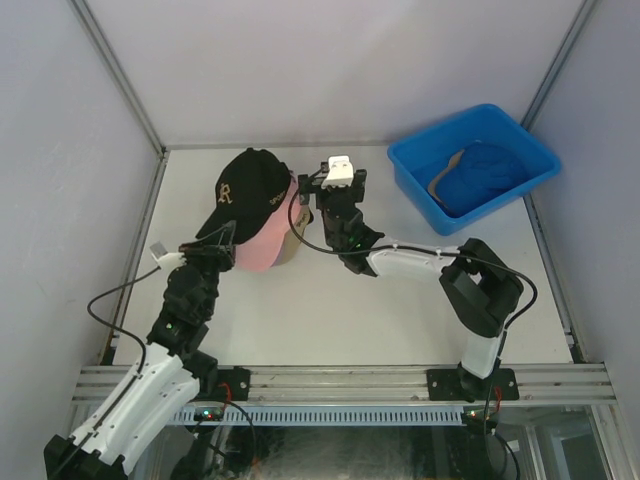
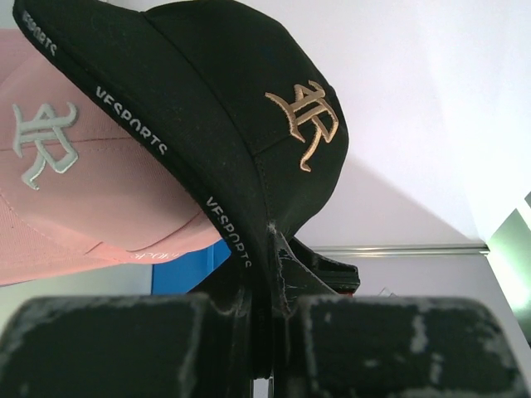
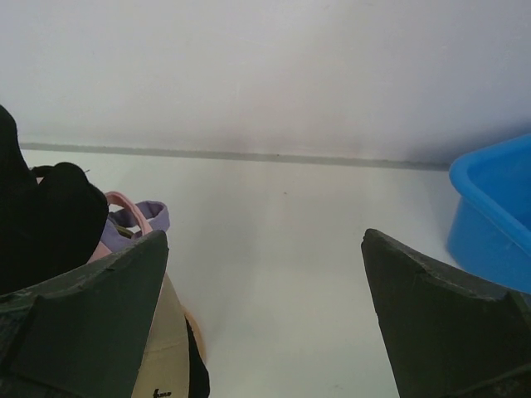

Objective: Stack the hats
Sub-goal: Stack the hat on the hat.

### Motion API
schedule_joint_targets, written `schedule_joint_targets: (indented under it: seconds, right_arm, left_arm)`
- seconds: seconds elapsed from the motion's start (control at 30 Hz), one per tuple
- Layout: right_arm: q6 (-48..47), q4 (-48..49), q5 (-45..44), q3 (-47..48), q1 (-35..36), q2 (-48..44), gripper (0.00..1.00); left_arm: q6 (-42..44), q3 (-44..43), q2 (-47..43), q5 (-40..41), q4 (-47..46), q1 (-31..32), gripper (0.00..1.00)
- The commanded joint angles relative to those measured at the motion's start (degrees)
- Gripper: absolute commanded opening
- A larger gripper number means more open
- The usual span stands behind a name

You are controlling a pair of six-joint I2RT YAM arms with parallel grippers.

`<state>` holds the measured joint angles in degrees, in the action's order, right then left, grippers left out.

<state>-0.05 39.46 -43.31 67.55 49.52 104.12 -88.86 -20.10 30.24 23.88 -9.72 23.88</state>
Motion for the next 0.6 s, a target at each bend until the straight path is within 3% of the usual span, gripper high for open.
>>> schedule_joint_targets:
  seconds: [0.0, 0.27, 0.57]
  right_arm:
    - [2.3, 0.2, 0.3, 0.0, -0.2, -3.9, 1.00]
    - [11.7, -8.2, 7.3, 2.6, -2.8, -5.5, 1.00]
    - [24.1, -27.3, 30.0, 18.3, -10.6, -4.3, 1.00]
  left_arm:
    - [1.2, 1.7, -2.6, 2.3, 2.3, 0.2, 0.00]
    - [-3.2, 4.0, -2.6, 4.0, 0.0, 0.8, 0.00]
    - [-4.0, 7.1, -2.3, 3.4, -2.0, 0.8, 0.00]
